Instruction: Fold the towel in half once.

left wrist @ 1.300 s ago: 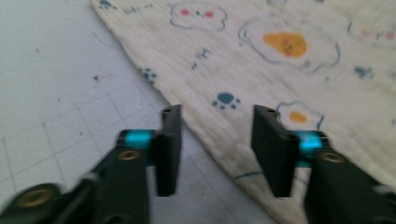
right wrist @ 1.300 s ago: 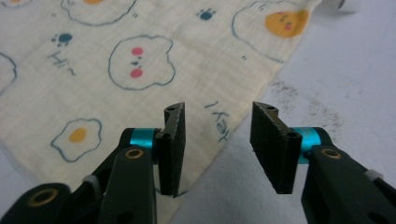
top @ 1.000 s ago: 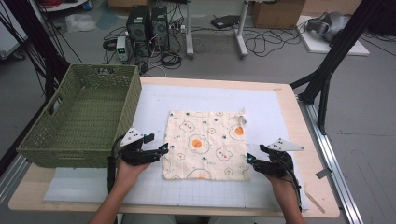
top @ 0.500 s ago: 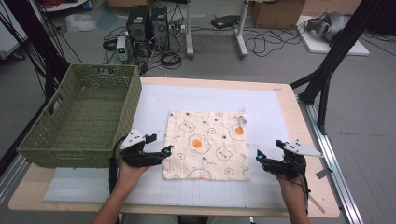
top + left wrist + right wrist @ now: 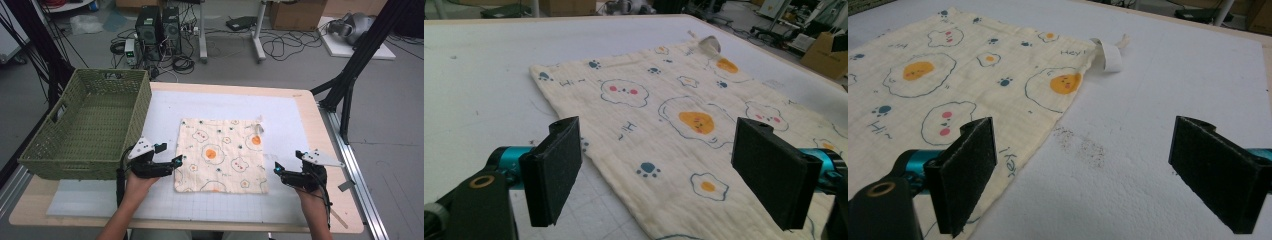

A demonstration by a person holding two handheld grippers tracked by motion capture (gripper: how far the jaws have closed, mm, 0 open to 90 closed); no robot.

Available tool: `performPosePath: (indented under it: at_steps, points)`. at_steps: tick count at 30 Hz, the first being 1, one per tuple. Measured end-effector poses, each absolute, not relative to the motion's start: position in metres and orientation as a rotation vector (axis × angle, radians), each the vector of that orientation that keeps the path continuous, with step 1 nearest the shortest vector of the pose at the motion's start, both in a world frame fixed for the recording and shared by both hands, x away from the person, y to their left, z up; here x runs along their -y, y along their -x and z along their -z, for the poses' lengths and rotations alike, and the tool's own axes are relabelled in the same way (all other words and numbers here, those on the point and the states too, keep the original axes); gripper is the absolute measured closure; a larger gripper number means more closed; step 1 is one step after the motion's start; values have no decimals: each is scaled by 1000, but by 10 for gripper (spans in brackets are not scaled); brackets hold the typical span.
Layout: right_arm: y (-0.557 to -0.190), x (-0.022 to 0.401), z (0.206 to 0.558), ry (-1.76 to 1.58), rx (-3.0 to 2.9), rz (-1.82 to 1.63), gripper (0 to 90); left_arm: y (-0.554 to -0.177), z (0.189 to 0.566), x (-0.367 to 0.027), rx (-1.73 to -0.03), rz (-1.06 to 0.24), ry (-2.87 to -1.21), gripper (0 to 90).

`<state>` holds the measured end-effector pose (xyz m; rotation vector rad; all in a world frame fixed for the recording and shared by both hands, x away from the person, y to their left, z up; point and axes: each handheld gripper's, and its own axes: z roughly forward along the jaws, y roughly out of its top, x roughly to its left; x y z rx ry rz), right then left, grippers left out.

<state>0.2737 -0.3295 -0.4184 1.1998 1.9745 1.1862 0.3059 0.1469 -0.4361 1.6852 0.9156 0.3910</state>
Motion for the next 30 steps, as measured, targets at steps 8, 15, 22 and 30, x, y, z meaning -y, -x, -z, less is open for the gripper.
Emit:
performPosePath:
  at_steps: [8,15,22,30]
  points:
    - [-274,328,419,-1195,-1990,-1178,111,-305,435,-149,-933,-409,-1690,227]
    - [-276,326,420,-1179,-2003,-1182,111,-307,437,-150,-947,-415,-1688,233]
    - [-274,328,421,-1172,-2020,-1204,111,-314,427,-146,-946,-435,-1673,229]
    - [-277,328,419,-1170,-2016,-1240,111,-358,409,-138,-1005,-466,-1668,228]
